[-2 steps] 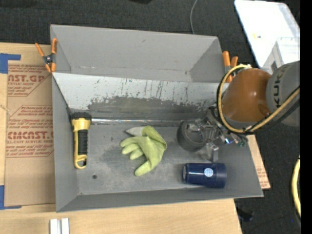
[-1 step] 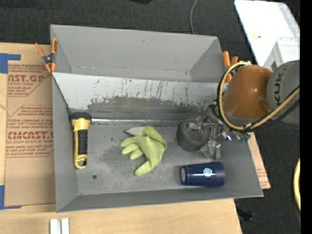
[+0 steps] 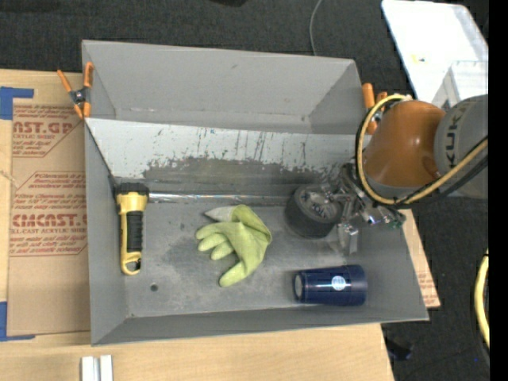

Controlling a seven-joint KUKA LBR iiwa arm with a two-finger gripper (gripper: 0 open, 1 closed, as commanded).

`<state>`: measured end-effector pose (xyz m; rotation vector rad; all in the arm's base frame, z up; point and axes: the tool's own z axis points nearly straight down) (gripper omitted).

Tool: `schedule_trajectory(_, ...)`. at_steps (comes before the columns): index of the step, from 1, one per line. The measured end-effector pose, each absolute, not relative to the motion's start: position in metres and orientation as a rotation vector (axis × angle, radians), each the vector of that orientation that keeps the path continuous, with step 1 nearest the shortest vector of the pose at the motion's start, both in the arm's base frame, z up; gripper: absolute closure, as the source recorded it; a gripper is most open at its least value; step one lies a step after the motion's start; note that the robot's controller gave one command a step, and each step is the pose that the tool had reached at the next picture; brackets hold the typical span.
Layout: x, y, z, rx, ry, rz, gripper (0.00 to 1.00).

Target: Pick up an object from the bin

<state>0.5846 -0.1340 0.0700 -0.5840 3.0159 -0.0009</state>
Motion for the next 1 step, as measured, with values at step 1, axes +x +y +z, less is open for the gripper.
schedule_trajectory(1, 0.5772, -0.1362, 0.0699, -0.706, 2.991, -0.011, 1.00)
